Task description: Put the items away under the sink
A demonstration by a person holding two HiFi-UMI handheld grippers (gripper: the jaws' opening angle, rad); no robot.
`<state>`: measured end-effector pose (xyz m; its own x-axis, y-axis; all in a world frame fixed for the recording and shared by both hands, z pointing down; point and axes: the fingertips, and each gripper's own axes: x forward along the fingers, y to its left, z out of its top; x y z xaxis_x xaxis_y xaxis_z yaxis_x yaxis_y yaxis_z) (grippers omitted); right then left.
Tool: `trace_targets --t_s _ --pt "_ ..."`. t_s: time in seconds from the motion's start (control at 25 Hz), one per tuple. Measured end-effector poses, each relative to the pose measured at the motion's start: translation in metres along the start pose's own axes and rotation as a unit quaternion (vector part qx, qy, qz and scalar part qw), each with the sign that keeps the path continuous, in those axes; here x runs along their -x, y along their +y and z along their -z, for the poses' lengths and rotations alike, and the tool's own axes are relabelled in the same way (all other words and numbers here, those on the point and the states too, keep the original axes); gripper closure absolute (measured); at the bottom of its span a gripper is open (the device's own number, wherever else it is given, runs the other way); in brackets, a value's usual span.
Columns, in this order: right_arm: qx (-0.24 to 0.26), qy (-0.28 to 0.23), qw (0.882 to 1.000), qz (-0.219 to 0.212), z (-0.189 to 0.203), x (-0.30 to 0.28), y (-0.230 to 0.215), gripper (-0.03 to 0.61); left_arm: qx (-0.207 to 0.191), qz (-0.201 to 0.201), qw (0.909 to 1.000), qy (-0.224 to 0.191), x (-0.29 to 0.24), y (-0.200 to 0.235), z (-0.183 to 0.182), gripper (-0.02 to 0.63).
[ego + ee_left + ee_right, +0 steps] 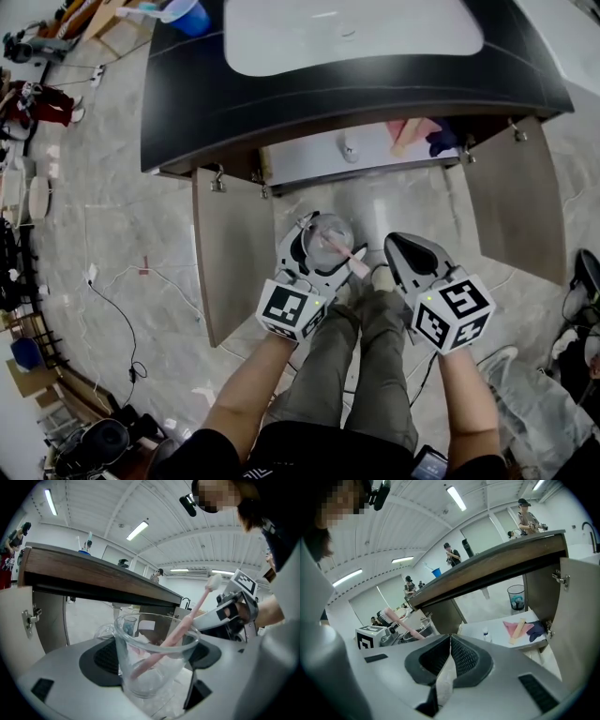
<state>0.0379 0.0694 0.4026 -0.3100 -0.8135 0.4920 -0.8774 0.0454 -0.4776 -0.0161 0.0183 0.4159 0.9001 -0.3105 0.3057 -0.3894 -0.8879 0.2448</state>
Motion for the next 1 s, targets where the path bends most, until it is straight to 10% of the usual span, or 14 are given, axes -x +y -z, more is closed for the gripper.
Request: trace_targets --t_s 1.0 --pt "0.002 -0.032 0.999 0.011 0.092 -0.073 -0.116 0.543 -0.009 0.006 0.9999 0.008 -0.086 0.027 0.128 0.202"
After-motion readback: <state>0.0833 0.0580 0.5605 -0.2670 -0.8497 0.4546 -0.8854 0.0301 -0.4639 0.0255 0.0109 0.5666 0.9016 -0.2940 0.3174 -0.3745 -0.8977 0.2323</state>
